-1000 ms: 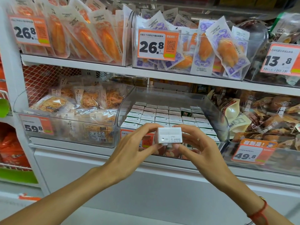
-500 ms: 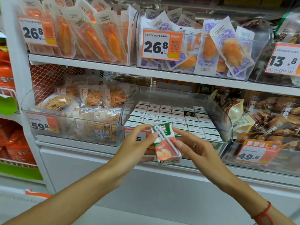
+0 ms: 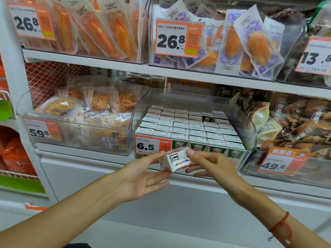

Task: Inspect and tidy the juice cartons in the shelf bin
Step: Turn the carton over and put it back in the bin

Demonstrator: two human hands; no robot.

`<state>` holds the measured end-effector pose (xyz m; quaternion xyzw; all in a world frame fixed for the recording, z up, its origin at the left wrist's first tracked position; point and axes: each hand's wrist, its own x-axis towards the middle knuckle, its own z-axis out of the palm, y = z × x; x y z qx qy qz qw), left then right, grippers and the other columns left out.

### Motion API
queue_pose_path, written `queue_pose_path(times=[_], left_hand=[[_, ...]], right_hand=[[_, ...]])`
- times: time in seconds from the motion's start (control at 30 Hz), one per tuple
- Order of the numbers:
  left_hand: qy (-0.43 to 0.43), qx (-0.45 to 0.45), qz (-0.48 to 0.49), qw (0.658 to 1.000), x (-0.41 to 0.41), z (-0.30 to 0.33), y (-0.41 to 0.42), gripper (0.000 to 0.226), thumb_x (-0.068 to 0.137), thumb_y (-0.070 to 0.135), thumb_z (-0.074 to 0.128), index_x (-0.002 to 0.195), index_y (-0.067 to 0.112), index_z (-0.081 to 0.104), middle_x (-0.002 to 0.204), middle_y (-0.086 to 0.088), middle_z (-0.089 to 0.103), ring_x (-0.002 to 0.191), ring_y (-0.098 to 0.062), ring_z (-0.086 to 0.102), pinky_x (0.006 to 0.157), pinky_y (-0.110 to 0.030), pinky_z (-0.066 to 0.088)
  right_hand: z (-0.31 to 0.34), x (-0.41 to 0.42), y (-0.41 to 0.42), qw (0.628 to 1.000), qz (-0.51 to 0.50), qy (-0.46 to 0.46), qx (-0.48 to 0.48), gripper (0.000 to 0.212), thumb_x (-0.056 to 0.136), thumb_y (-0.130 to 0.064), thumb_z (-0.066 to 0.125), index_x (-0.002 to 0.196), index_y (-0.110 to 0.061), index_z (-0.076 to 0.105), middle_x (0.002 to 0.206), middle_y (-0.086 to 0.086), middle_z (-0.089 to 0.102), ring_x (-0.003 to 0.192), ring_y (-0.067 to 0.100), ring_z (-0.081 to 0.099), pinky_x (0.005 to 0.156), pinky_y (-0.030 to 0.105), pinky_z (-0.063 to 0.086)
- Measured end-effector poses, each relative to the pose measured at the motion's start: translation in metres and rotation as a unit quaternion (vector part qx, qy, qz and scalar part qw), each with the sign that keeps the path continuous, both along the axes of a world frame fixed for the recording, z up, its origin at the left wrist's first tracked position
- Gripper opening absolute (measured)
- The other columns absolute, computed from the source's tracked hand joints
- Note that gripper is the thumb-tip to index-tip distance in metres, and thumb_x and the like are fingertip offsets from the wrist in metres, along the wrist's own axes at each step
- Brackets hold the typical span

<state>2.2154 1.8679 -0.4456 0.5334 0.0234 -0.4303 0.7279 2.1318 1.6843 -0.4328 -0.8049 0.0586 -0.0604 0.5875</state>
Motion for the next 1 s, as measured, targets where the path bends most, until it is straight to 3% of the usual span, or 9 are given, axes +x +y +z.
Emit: queue_pose_path(times=[0.13, 0.2, 0.33, 0.47, 0.63, 0.7, 0.8, 0.9, 1.0], left_hand=[[-0.019, -0.017, 0.016, 1.0, -0.001, 0.001, 0.001, 0.043, 0.087, 0.033, 0.07, 0.127, 0.024, 0.057, 0.102, -0.016, 0.075, 0.078, -0.017, 0.075, 0.065, -0.031, 0.062], [-0.061, -0.034, 0.043, 0.997, -0.003, 0.002, 0.0, 0.041, 0.087, 0.033, 0.07, 0.125, 0.023, 0.056, 0.1, -0.014, 0.075, 0.081, -0.017, 0.075, 0.065, -0.028, 0.062], [-0.251, -0.049, 0.099, 0.962, -0.006, 0.008, -0.004, 0.035, 0.09, 0.031, 0.065, 0.121, 0.029, 0.049, 0.094, -0.003, 0.077, 0.085, -0.019, 0.075, 0.066, -0.02, 0.059], [-0.325, -0.081, 0.086, 0.938, -0.011, 0.011, -0.007, 0.033, 0.094, 0.028, 0.061, 0.122, 0.033, 0.044, 0.097, 0.001, 0.077, 0.09, -0.016, 0.074, 0.07, -0.019, 0.058], [-0.214, -0.098, 0.069, 0.969, -0.001, 0.009, -0.001, 0.038, 0.087, 0.029, 0.066, 0.122, 0.018, 0.058, 0.104, -0.005, 0.076, 0.095, -0.017, 0.073, 0.069, -0.023, 0.059], [-0.167, -0.107, 0.031, 0.98, 0.004, 0.01, 0.002, 0.047, 0.085, 0.042, 0.062, 0.122, 0.015, 0.06, 0.111, -0.008, 0.074, 0.099, -0.019, 0.072, 0.069, -0.025, 0.059], [-0.133, -0.107, -0.024, 0.985, 0.007, 0.01, 0.006, 0.06, 0.083, 0.059, 0.059, 0.124, 0.016, 0.058, 0.113, -0.009, 0.073, 0.104, -0.022, 0.071, 0.074, -0.027, 0.059], [-0.16, -0.087, -0.011, 0.983, 0.008, 0.006, 0.005, 0.06, 0.074, 0.048, 0.073, 0.122, 0.014, 0.061, 0.11, -0.011, 0.074, 0.102, -0.022, 0.072, 0.074, -0.023, 0.058], [-0.188, -0.076, 0.013, 0.979, 0.01, 0.002, 0.006, 0.061, 0.068, 0.03, 0.079, 0.123, 0.01, 0.062, 0.108, -0.013, 0.074, 0.098, -0.023, 0.072, 0.075, -0.022, 0.059]], right_hand=[[0.001, -0.001, 0.0, 1.0, 0.003, 0.013, 0.021, 0.04, 0.074, -0.06, 0.06, 0.096, -0.032, 0.077, 0.094, -0.004, 0.076, 0.088, 0.012, 0.072, 0.074, 0.019, 0.057], [0.002, 0.0, 0.001, 0.995, 0.027, 0.026, 0.092, 0.039, 0.077, -0.056, 0.063, 0.104, -0.031, 0.076, 0.1, 0.002, 0.076, 0.093, 0.016, 0.072, 0.076, 0.021, 0.057], [0.005, 0.001, 0.003, 0.974, 0.044, 0.039, 0.219, 0.039, 0.074, -0.049, 0.069, 0.104, -0.025, 0.077, 0.105, 0.008, 0.075, 0.097, 0.017, 0.072, 0.078, 0.022, 0.056], [0.005, -0.001, 0.006, 0.99, -0.001, -0.023, 0.139, 0.05, 0.068, -0.045, 0.073, 0.109, -0.016, 0.072, 0.101, 0.005, 0.076, 0.097, 0.018, 0.071, 0.084, 0.023, 0.057], [0.009, -0.004, 0.008, 0.986, -0.075, -0.138, 0.05, 0.029, 0.068, -0.03, 0.08, 0.096, -0.026, 0.074, 0.086, -0.004, 0.076, 0.08, 0.012, 0.072, 0.069, 0.019, 0.057], [0.008, -0.005, 0.005, 0.961, -0.107, -0.231, -0.109, 0.031, 0.073, -0.025, 0.082, 0.1, -0.032, 0.07, 0.09, -0.012, 0.073, 0.085, 0.011, 0.069, 0.071, 0.021, 0.056], [0.002, -0.005, 0.0, 0.879, -0.088, -0.33, -0.332, 0.043, 0.073, -0.021, 0.079, 0.114, -0.029, 0.067, 0.099, -0.01, 0.063, 0.092, 0.013, 0.058, 0.074, 0.024, 0.049], [-0.002, -0.002, 0.0, 0.85, -0.023, -0.328, -0.411, 0.049, 0.073, -0.014, 0.083, 0.118, -0.026, 0.068, 0.111, -0.009, 0.061, 0.1, 0.009, 0.051, 0.077, 0.021, 0.046], [-0.008, 0.0, -0.001, 0.906, 0.044, -0.236, -0.348, 0.064, 0.073, -0.032, 0.085, 0.13, -0.037, 0.056, 0.131, -0.019, 0.048, 0.122, 0.002, 0.043, 0.095, 0.022, 0.044]])
